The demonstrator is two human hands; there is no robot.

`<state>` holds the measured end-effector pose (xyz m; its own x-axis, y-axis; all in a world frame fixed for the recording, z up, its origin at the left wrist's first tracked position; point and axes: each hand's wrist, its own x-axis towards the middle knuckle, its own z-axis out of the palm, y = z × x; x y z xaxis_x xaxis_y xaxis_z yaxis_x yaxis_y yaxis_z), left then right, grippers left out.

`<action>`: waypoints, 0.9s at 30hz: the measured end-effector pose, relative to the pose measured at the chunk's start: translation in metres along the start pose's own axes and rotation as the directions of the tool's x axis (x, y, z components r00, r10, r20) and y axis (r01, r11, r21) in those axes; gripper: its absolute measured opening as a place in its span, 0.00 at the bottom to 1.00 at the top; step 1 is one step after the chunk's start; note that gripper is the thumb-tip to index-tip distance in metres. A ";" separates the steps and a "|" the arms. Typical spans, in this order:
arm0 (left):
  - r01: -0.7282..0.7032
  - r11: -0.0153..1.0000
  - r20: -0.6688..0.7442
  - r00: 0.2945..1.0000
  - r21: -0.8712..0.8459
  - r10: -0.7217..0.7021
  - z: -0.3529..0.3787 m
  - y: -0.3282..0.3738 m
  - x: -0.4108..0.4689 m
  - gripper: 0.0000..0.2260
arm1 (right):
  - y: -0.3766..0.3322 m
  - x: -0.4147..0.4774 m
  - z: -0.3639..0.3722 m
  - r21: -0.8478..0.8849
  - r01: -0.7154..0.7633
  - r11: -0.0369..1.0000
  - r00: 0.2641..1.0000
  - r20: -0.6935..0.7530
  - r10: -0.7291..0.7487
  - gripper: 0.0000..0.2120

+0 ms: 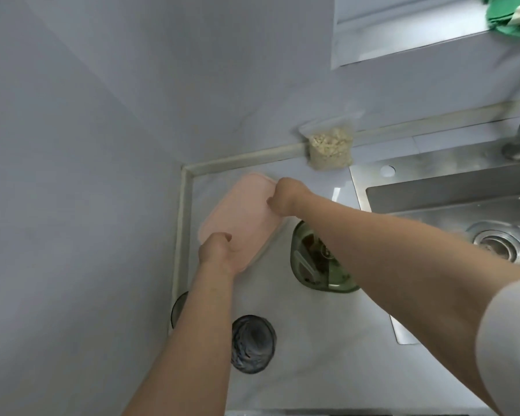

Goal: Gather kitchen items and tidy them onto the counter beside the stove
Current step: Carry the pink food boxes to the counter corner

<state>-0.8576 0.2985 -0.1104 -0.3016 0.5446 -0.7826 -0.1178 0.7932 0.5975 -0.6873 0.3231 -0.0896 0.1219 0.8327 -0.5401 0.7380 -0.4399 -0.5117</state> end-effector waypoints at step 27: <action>-0.840 0.510 0.504 0.365 -0.185 0.783 0.181 -0.066 -0.357 0.06 | 0.224 -0.361 -0.165 0.637 0.381 0.671 0.274 -0.770 0.576 0.20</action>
<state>-0.5707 0.1008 0.0980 0.2748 0.9569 0.0938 0.0186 -0.1028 0.9945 -0.4565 -0.0207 0.1004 0.9697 0.2334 0.0724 0.1189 -0.1921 -0.9741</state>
